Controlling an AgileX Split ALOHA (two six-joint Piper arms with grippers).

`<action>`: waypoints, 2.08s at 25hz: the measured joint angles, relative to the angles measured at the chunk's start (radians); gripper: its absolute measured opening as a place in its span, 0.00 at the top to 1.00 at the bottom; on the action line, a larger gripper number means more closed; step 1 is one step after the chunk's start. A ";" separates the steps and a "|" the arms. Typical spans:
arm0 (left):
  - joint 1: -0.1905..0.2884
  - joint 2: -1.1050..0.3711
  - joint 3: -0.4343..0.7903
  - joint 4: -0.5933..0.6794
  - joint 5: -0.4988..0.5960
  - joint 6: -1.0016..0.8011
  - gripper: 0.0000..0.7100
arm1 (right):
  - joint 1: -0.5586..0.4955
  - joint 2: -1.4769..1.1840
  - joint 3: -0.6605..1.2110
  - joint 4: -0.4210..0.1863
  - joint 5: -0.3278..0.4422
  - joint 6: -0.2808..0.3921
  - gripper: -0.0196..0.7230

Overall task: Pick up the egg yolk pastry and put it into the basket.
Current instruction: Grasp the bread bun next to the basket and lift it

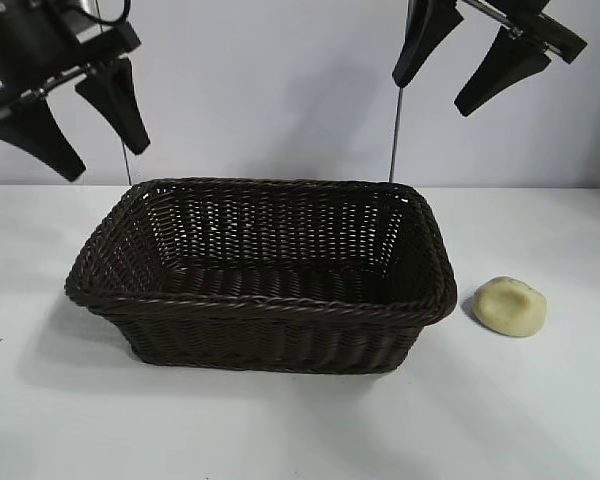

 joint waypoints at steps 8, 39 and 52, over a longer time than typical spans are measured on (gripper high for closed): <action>-0.042 -0.091 0.148 -0.030 -0.121 -0.070 0.27 | 0.000 0.000 0.000 0.000 0.001 0.000 0.31; -0.042 -0.048 0.239 -0.108 -0.252 -0.081 0.27 | 0.000 0.000 0.000 -0.118 0.031 0.036 0.31; -0.042 -0.047 0.239 -0.108 -0.255 -0.081 0.27 | -0.053 0.000 0.066 -0.346 0.046 0.106 0.31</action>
